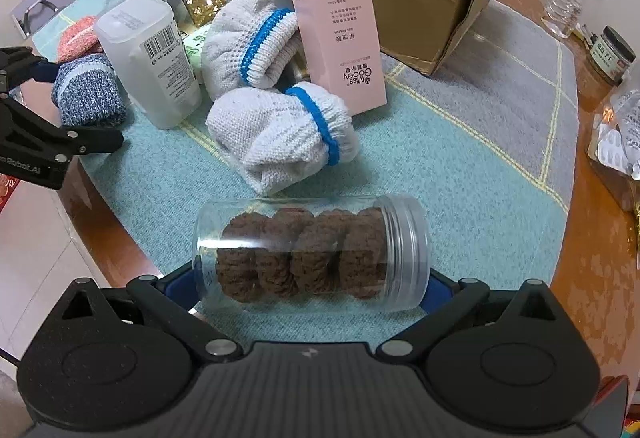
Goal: Organize objects
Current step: 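Close the right gripper on the cookie jar while the left grasps the blue-grey sock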
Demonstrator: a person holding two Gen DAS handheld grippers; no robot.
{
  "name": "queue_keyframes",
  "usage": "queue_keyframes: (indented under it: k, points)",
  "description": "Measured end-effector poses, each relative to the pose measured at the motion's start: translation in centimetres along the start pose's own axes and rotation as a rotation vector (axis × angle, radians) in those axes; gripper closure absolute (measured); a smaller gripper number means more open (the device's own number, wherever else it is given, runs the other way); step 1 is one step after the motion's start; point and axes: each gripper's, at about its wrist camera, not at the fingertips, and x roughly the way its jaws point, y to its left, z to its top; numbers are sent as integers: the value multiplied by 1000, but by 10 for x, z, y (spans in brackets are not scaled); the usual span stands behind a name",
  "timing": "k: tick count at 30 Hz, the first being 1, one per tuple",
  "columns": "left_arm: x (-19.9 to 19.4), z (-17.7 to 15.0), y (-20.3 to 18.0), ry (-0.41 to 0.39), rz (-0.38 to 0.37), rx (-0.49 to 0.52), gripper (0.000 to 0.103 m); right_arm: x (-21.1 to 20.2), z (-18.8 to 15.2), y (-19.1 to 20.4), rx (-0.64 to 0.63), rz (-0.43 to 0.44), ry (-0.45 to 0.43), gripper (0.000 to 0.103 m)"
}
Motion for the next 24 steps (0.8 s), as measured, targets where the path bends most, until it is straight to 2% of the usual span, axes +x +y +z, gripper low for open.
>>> queue_keyframes:
  k: [4,11,16,18,24]
  points:
    - [1,1,0,-3,5,-2,11,1,5,2,20,-11,30,0]
    - [2,2,-1,-7,8,19,11,-7,9,6,10,-40,-6,0]
    - [-2,2,0,-4,18,16,20,-10,13,5,24,-51,-12,3]
    - [-3,3,3,0,12,9,21,-11,14,5,22,-51,-3,8]
    - [-7,5,10,15,-11,5,26,-11,18,4,41,-59,25,9]
